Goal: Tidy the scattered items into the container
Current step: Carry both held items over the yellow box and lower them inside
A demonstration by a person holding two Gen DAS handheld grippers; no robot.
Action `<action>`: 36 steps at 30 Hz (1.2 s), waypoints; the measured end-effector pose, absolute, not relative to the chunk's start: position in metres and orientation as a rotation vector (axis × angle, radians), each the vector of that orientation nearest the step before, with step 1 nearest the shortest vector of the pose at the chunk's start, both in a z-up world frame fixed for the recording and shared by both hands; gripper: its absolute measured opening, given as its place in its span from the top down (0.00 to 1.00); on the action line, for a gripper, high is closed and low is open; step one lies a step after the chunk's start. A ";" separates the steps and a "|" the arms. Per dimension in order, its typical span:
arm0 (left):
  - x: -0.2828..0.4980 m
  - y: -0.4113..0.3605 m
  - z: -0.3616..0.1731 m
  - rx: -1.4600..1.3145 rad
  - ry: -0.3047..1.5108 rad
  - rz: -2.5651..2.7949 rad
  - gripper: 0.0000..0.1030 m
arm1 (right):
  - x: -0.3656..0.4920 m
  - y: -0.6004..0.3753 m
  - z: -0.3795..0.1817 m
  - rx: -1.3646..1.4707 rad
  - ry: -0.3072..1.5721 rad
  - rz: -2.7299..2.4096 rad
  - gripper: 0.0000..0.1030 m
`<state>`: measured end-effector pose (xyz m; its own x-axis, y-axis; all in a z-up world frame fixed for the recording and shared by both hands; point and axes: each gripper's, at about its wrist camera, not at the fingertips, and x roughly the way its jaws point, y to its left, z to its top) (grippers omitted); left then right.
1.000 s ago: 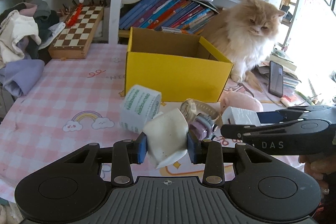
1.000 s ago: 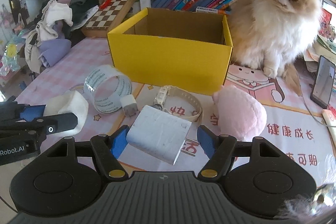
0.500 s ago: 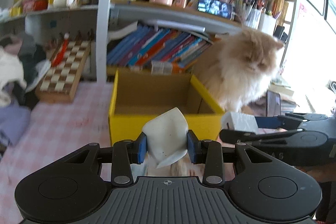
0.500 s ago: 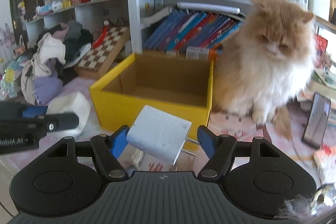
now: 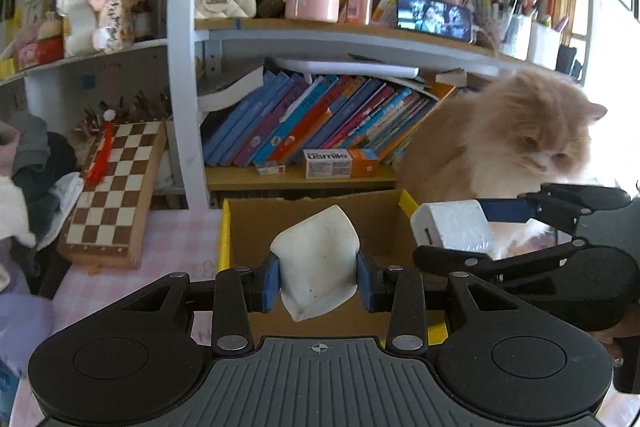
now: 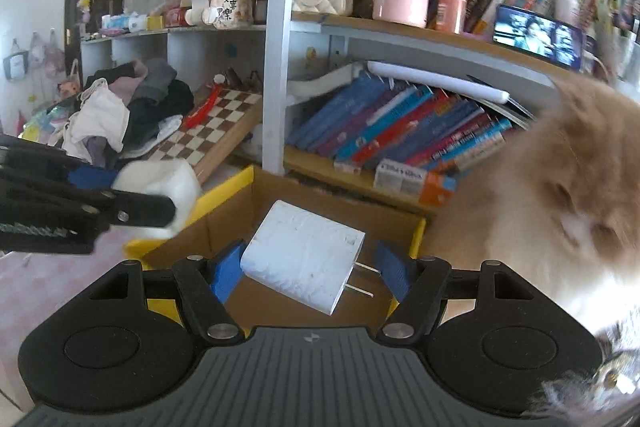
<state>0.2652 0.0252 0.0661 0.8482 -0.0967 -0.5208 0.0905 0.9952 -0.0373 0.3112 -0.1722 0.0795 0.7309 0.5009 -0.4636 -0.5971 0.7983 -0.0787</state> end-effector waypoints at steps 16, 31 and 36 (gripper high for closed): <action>0.420 0.026 -0.009 0.203 0.932 -0.129 0.63 | 0.418 -0.093 -0.004 -0.889 0.589 0.796 0.32; 0.462 0.022 -0.045 0.289 1.118 -0.109 0.59 | 0.448 -0.073 -0.040 -1.131 0.697 0.798 0.32; 0.461 0.023 -0.048 0.306 1.128 -0.120 0.59 | 0.445 -0.074 -0.040 -1.137 0.675 0.797 0.32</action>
